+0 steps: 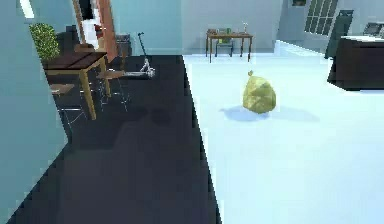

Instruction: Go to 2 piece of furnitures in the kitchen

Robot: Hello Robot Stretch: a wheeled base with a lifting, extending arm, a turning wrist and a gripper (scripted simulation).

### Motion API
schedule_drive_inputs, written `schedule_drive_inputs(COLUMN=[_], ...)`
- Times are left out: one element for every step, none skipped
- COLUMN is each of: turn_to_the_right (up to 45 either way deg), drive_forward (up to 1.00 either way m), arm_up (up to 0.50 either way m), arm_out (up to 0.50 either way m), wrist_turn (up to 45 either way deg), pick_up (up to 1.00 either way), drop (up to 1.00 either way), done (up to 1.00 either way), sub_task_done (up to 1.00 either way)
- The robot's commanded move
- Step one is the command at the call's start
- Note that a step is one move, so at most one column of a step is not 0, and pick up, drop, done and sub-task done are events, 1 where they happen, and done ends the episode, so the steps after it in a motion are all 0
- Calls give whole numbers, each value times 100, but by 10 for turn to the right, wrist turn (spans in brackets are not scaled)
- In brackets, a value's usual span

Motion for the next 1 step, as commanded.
schedule_drive_inputs(turn_to_the_right=[0], drive_forward=[100], arm_up=[0], arm_out=[0], wrist_turn=[0], pick_up=[0], drop=[0], done=[0], sub_task_done=[0])
